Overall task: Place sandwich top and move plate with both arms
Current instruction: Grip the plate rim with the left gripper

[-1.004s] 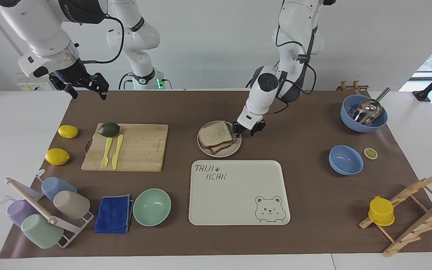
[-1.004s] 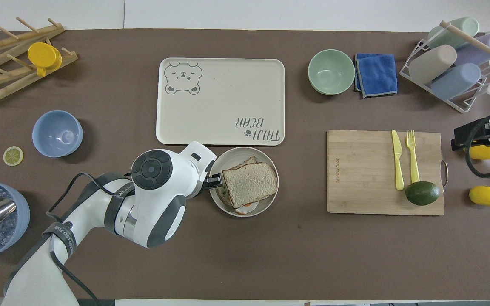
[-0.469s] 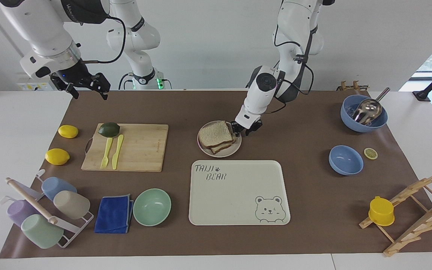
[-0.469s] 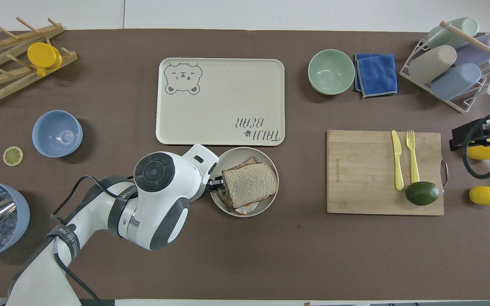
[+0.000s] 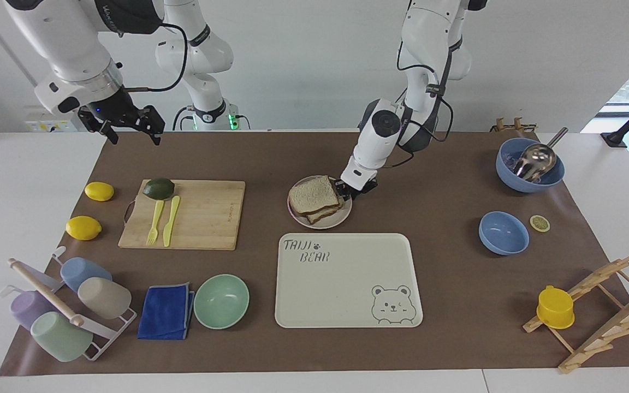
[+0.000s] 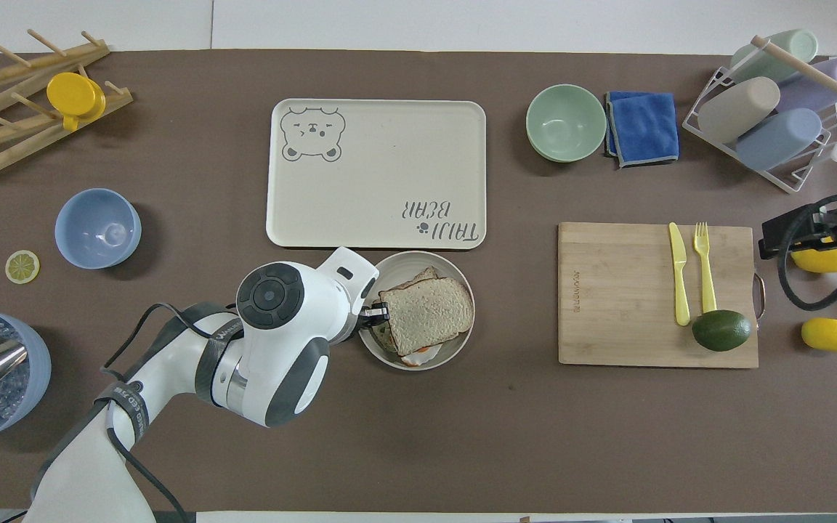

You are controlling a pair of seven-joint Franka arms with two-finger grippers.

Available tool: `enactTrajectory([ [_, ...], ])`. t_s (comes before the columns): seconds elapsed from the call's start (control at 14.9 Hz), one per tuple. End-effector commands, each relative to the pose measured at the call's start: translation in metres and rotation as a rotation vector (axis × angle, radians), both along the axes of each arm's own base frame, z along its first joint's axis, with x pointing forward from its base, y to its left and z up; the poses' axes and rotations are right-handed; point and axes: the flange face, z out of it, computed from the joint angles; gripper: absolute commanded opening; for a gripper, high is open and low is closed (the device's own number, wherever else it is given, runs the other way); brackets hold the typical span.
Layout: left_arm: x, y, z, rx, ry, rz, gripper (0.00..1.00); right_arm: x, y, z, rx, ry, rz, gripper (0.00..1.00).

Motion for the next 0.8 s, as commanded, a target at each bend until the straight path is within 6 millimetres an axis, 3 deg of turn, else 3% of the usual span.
enactTrajectory([
  [0.0, -0.001, 0.004, -0.007, 0.001, 0.008, 0.013, 0.0, -0.001, -0.001, 0.0, -0.007, -0.011, 0.03, 1.0],
  [0.6, 0.009, 0.01, 0.006, -0.017, 0.037, 0.04, 0.0, 0.001, -0.009, 0.001, 0.012, -0.024, 0.004, 1.0],
  [0.74, 0.023, 0.018, 0.016, -0.037, 0.04, 0.051, 0.0, 0.001, -0.012, 0.001, 0.011, -0.027, -0.002, 1.0],
])
